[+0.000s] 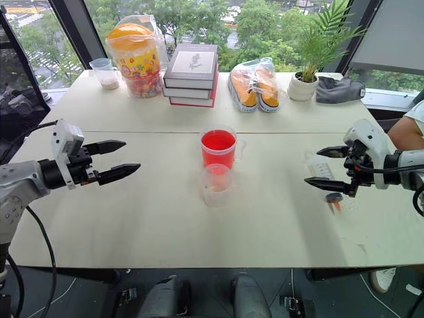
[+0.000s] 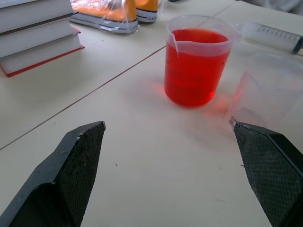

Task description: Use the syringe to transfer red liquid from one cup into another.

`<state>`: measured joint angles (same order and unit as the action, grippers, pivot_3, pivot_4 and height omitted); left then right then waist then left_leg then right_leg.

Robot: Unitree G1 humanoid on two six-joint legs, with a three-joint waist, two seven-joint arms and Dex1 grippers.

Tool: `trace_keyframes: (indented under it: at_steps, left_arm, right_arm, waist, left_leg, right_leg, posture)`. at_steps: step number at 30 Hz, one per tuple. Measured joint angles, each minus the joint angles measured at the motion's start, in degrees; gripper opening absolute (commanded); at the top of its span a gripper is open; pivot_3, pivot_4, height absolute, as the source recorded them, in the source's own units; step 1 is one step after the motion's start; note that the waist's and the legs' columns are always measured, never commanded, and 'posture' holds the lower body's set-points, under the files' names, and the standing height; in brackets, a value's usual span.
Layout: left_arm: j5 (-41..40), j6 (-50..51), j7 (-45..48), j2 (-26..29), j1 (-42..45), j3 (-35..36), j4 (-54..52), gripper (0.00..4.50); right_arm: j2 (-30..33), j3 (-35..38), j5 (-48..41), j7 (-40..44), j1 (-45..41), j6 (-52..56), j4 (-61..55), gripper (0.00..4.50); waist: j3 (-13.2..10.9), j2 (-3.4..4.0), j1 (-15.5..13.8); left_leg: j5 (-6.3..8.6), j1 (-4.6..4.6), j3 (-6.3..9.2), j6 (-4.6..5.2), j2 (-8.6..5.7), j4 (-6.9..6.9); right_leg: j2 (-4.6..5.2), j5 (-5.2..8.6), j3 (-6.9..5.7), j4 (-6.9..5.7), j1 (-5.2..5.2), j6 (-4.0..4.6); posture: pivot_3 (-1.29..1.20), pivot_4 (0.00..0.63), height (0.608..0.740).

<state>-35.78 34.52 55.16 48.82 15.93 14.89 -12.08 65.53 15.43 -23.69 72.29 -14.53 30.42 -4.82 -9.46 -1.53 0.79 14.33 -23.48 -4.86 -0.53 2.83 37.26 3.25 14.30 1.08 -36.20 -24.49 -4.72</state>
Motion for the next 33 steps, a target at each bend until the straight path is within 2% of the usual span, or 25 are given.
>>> trace_keyframes:
  at_steps: [8, 19, 33]
  left_arm:
    - [0.11, 0.0, -0.19, -0.28, 1.86, -0.09, 0.86, 4.46]
    - [0.21, -0.06, -0.48, -1.0, 2.83, -0.63, 1.85, 4.46]
    - [0.02, 1.59, -3.42, -1.02, -0.21, -0.05, -2.41, 4.46]
  right_arm:
    - [-0.02, 1.95, -2.4, -2.61, 2.17, 3.29, -6.35, 4.49]
    - [-0.38, 1.6, -2.56, -6.01, 1.94, 3.61, -6.67, 4.49]
    - [-2.19, -2.5, -2.3, -8.84, -4.31, 3.71, -4.3, 4.49]
  waist:
    - [0.0, 0.0, -0.08]
    - [0.0, 0.0, -0.05]
    - [0.0, 0.0, -0.04]
  left_leg:
    - [0.0, 0.0, 0.0, 0.0, -0.01, 0.08]
    - [0.0, 0.0, 0.0, 0.0, -0.01, 0.07]
    - [0.0, 0.0, 0.0, 0.0, -0.01, 0.08]
  right_leg:
    - [0.03, 0.0, 0.01, 0.0, 0.04, 0.0]
    - [0.0, -0.01, 0.01, 0.0, 0.03, -0.01]
    - [0.0, -0.01, 0.03, -0.01, 0.03, -0.01]
  posture:
    - [0.0, 0.15, 0.74]
    - [0.0, 0.15, 0.74]
    - [0.0, 0.15, 0.74]
